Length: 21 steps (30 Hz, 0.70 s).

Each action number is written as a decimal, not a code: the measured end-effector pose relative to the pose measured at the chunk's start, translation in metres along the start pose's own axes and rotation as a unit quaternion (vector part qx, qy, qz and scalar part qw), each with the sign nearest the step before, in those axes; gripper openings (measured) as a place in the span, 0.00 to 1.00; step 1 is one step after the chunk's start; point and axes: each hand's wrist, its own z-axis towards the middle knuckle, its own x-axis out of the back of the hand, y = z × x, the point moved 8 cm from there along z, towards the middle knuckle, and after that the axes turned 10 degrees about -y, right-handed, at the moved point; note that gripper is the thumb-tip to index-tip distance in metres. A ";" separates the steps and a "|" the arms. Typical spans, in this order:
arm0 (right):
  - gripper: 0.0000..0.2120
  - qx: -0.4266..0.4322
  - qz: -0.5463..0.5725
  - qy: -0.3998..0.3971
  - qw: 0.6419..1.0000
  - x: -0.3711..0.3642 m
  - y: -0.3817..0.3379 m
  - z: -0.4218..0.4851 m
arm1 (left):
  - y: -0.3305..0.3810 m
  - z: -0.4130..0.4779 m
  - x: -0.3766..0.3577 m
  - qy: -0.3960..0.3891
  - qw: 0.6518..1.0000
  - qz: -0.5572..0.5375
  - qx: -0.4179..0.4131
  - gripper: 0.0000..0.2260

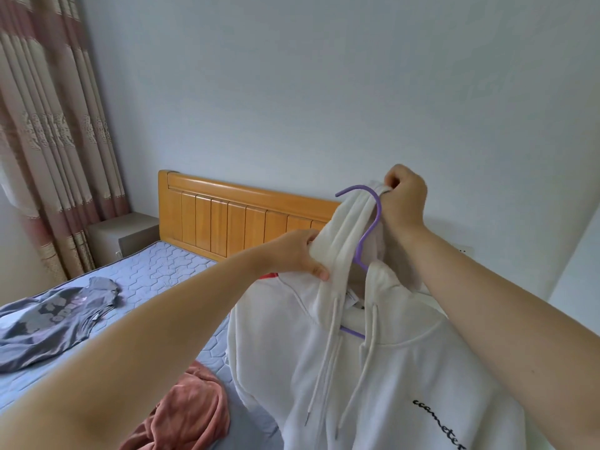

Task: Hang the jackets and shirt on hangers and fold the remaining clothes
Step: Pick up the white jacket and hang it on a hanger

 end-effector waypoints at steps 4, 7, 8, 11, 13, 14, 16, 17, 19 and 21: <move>0.12 -0.065 -0.238 -0.436 0.866 -0.061 0.055 -0.022 | -0.009 0.002 -0.002 0.021 1.000 -0.002 0.017 0.18; 0.06 -0.131 -0.180 -0.542 0.810 -0.056 0.076 -0.044 | -0.014 0.002 -0.001 0.071 0.997 -0.004 0.013 0.16; 0.07 -0.157 -0.101 -0.544 0.818 -0.051 0.072 -0.047 | -0.016 0.002 0.000 0.088 0.996 -0.001 0.018 0.16; 0.15 -0.211 0.084 -0.654 0.721 -0.052 0.056 -0.074 | -0.014 0.003 0.008 0.121 0.992 -0.011 0.014 0.18; 0.14 -0.197 0.081 -0.691 0.691 -0.055 0.051 -0.085 | -0.009 0.005 0.010 0.120 0.993 -0.015 -0.001 0.17; 0.13 -0.186 0.070 -0.687 0.699 -0.055 0.051 -0.082 | -0.008 0.005 0.011 0.114 0.993 -0.019 -0.003 0.14; 0.13 -0.177 0.070 -0.672 0.716 -0.051 0.049 -0.070 | -0.008 0.006 0.009 0.097 0.995 -0.024 0.009 0.07; 0.10 -0.175 0.079 -0.669 0.718 -0.047 0.045 -0.065 | -0.008 0.007 0.008 0.087 0.996 -0.023 0.014 0.06; 0.04 -0.176 0.105 -0.654 0.728 -0.039 0.036 -0.050 | -0.007 0.010 0.001 0.058 0.998 -0.014 0.020 0.06; 0.08 -0.171 0.101 -0.611 0.766 -0.032 0.028 -0.028 | -0.005 0.013 -0.009 0.026 0.999 -0.008 0.024 0.05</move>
